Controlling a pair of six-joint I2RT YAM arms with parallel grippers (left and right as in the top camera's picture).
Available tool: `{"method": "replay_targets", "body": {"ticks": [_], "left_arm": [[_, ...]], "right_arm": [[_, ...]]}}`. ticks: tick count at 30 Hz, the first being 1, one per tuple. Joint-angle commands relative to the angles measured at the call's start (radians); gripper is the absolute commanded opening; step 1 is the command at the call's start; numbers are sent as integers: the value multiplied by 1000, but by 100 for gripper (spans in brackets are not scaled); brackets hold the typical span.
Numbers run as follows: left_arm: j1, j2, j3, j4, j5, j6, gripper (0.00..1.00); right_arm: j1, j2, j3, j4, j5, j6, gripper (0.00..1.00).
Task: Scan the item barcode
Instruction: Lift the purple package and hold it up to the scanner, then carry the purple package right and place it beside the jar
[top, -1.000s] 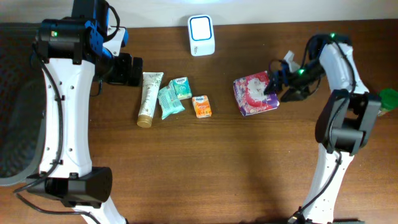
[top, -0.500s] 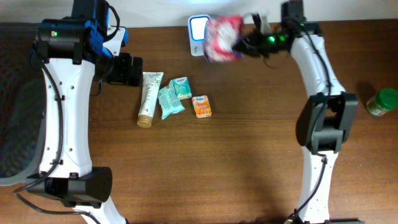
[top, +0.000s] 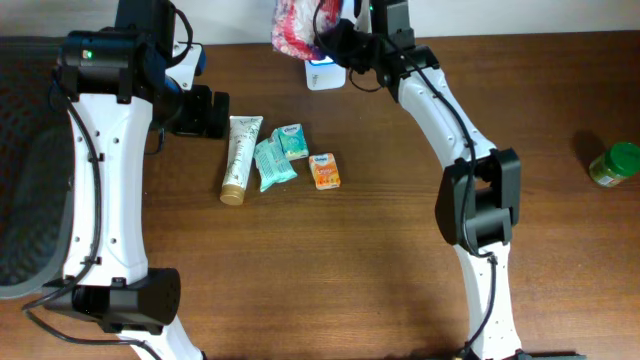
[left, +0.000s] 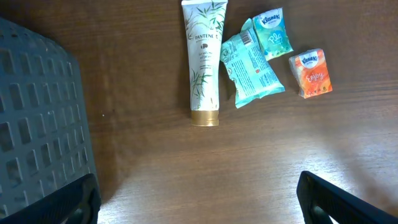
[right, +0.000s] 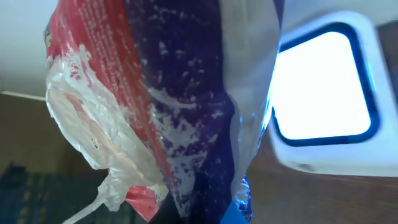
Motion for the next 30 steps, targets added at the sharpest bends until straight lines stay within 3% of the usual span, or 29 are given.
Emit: {"method": "replay_targets", "body": {"ticks": [1, 4, 8, 14, 16, 20, 25, 26, 27, 28, 30], "left_arm": [[0, -9, 1, 0, -7, 12, 99], [0, -9, 1, 0, -7, 12, 99], [0, -9, 1, 0, -7, 12, 99], [0, -9, 1, 0, -7, 12, 99], [0, -9, 1, -1, -7, 12, 99], [0, -9, 1, -1, -7, 12, 99], [0, -9, 1, 0, -7, 12, 99], [0, -9, 1, 0, -7, 12, 99], [0, -9, 1, -1, -7, 12, 99], [0, -9, 1, 0, -7, 12, 99], [0, -9, 1, -1, -7, 12, 99]], "right_arm": [[-2, 13, 14, 6, 40, -26, 4], [-51, -33, 14, -23, -50, -100, 4], [-222, -162, 14, -225, -51, -192, 4], [-598, -195, 13, -608, -10, -192, 4], [-674, -187, 11, -649, 45, -192, 4], [-787, -150, 11, -687, 261, 7, 4], [-827, -125, 11, -644, 433, 107, 4], [-827, -125, 11, -643, 475, 133, 10], [-827, -125, 10, -631, 475, 132, 24], [-825, -125, 11, -622, 454, 82, 40], [-824, -125, 11, -620, 408, -4, 82]]}}
